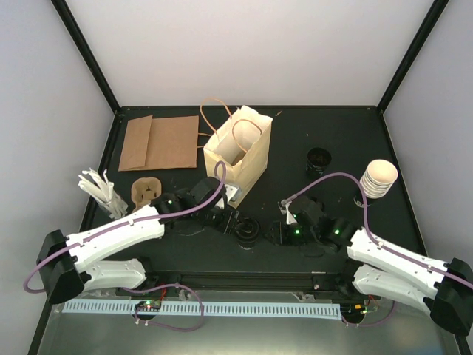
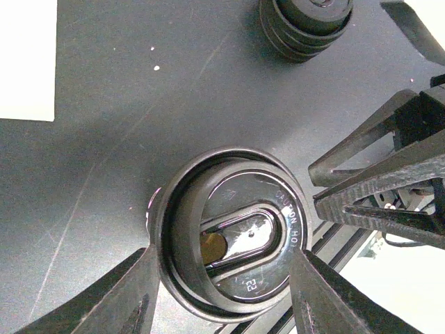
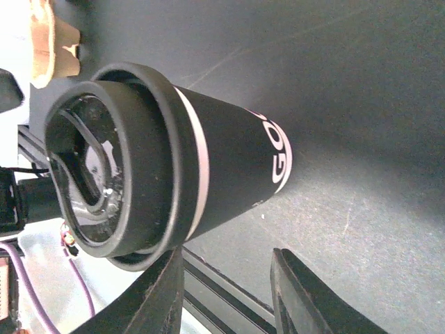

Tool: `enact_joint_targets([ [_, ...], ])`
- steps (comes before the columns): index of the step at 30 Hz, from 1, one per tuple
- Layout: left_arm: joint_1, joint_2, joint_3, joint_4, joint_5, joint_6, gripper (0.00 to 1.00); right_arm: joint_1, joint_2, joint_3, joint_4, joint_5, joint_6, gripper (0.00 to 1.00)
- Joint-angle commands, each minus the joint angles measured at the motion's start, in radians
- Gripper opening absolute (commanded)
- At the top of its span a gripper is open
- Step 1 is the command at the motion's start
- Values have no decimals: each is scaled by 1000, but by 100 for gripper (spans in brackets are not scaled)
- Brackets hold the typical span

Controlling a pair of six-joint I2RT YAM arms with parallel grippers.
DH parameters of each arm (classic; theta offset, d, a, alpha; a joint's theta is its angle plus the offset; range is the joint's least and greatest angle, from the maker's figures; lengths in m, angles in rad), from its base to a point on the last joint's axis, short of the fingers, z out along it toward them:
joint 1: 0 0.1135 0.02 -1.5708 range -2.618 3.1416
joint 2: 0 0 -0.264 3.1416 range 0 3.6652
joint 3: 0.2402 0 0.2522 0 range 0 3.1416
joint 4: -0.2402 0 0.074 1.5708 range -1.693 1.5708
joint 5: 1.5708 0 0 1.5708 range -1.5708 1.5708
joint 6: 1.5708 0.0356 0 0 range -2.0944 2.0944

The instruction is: Pack the takeout coffee

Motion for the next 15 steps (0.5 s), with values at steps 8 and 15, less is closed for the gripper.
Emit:
enact_joint_targets([
  [8,6,29,-25,46,14,-9,54,8,41,20,88,-40,18,36],
  [15,6,47,-35,62,33,-8,53,8,50,20,97,-43,18,36],
])
